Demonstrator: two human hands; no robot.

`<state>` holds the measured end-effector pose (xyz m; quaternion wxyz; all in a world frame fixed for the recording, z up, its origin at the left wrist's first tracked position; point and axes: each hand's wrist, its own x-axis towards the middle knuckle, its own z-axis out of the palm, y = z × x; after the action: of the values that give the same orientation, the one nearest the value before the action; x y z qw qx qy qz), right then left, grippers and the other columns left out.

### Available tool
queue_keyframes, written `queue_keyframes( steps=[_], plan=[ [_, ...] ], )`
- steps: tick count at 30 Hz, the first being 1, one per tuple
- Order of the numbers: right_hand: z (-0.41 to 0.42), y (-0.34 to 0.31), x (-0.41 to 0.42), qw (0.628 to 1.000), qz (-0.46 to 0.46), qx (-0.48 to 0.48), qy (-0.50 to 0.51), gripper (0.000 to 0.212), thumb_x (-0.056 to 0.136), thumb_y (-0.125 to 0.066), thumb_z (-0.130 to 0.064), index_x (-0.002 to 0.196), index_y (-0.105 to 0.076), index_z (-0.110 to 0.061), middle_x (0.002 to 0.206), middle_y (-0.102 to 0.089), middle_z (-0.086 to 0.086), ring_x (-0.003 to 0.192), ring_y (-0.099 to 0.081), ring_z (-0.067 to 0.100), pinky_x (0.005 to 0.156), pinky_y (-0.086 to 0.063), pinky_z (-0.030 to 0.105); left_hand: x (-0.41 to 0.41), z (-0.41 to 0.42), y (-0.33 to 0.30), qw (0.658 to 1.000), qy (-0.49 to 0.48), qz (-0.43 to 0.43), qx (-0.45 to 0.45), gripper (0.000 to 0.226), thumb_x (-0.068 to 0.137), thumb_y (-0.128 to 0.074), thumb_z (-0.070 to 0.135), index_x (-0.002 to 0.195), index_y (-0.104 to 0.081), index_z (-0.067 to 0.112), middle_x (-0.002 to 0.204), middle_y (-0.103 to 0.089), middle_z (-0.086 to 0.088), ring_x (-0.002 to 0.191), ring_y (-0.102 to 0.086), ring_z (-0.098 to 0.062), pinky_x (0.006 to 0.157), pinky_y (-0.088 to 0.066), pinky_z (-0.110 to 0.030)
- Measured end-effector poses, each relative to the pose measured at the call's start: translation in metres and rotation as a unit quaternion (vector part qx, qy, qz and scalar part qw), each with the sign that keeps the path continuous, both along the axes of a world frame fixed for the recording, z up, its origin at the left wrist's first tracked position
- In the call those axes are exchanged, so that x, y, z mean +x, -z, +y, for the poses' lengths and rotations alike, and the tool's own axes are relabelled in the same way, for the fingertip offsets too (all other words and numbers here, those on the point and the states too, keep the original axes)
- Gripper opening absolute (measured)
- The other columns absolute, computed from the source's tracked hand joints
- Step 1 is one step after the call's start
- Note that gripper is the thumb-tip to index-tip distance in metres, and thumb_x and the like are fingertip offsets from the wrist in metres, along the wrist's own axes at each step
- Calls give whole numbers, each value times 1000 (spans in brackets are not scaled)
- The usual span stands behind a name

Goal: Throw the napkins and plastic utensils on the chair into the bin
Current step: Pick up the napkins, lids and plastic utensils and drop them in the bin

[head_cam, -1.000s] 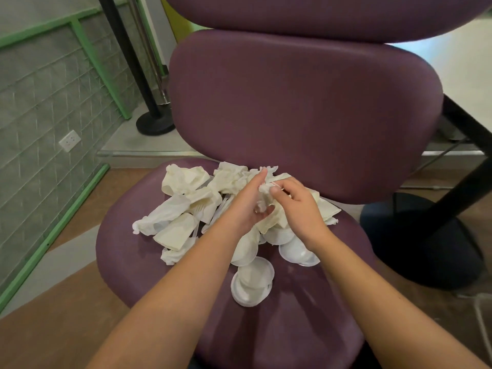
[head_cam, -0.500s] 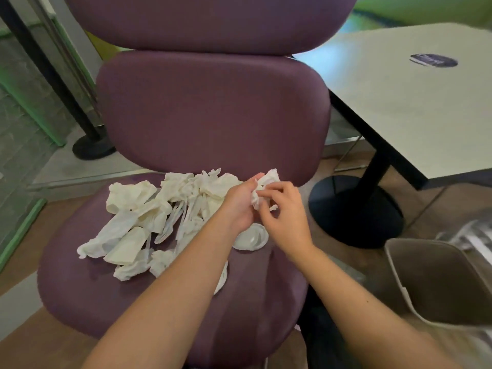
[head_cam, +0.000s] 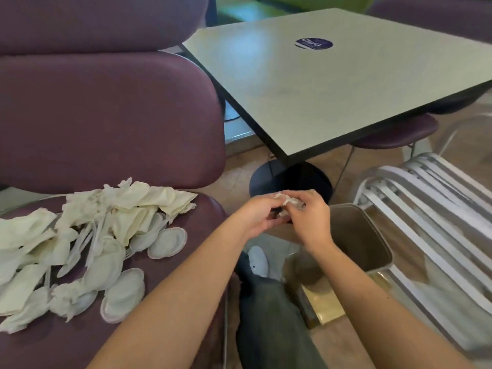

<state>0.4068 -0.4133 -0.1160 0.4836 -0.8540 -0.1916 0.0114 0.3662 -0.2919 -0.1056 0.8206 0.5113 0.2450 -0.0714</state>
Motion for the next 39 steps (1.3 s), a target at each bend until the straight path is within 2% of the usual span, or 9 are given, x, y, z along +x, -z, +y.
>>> queue_keyframes(
  steps=[3, 11, 16, 20, 23, 28, 31, 36, 39],
  plan=[
    [-34, 5, 18, 1000, 3, 3, 29, 12, 88, -66, -12, 98, -68, -17, 97, -58, -2, 82, -54, 2, 67, -39, 2, 25, -31, 13, 995, 33, 21, 91, 25, 97, -58, 21, 119, -68, 21, 115, -71, -4, 110, -66, -20, 96, -54, -37],
    [-93, 45, 50, 993, 42, -30, 106, 15, 82, -69, -8, 86, -60, -20, 100, -57, -1, 83, -49, 2, 67, -36, 5, 55, -91, 71, 980, 16, 52, 189, 27, 100, -50, 10, 126, -57, 14, 112, -58, -1, 105, -62, -19, 65, -54, -16],
    [-111, 87, 56, 983, 98, -88, 125, 17, 91, -58, -6, 105, -66, -13, 121, -53, 3, 92, -52, 8, 83, -35, 15, 60, -98, 118, 879, 49, 145, 451, 55, 83, -75, 21, 130, -47, 23, 130, -42, -4, 120, -50, -27, 98, -46, -38],
    [-116, 117, 59, 954, 208, -216, -12, 34, 94, -53, -10, 124, -65, -18, 129, -62, 6, 113, -59, 20, 91, -41, 19, 61, -97, 128, 908, 67, 181, 372, 63, 83, -73, 20, 135, -37, 24, 120, -60, -6, 99, -65, -27, 86, -57, -44],
    [-111, 116, 59, 953, 217, -210, -6, 32, 94, -51, -11, 122, -66, -19, 120, -68, 2, 106, -62, 18, 87, -43, 21, 61, -98, 125, 915, 46, 197, 348, 56, 86, -67, 9, 131, -38, 26, 108, -62, -6, 81, -68, -24, 63, -61, -35],
    [-92, 96, 59, 968, 193, -162, -12, 24, 95, -54, -14, 114, -68, -20, 110, -69, -3, 91, -57, 9, 82, -43, 20, 53, -104, 116, 928, 15, 237, 288, 34, 92, -59, 9, 114, -38, 24, 107, -59, -13, 85, -66, -34, 50, -59, -38],
    [-82, 84, 55, 972, 185, -140, -21, 23, 95, -54, -14, 111, -69, -22, 107, -68, -4, 93, -59, 8, 83, -46, 23, 40, -113, 108, 946, -40, 260, 192, 10, 101, -36, 19, 110, -41, 18, 111, -56, -21, 102, -61, -42, 67, -56, -48],
    [-65, 65, 40, 976, 172, -132, -30, 25, 95, -53, -13, 114, -68, -19, 104, -67, -3, 94, -60, 12, 81, -47, 25, 33, -97, 121, 950, 41, 189, 247, 39, 90, -62, 14, 122, -42, 22, 112, -53, -6, 101, -61, -27, 89, -55, -41],
    [-49, 54, 30, 976, 163, -134, -44, 27, 96, -52, -16, 119, -65, -22, 110, -67, -2, 92, -59, 10, 77, -46, 24, 21, -74, 111, 968, -1, 163, 193, 18, 97, -50, 15, 115, -49, 20, 107, -53, -6, 96, -56, -22, 91, -51, -37]
  ],
)
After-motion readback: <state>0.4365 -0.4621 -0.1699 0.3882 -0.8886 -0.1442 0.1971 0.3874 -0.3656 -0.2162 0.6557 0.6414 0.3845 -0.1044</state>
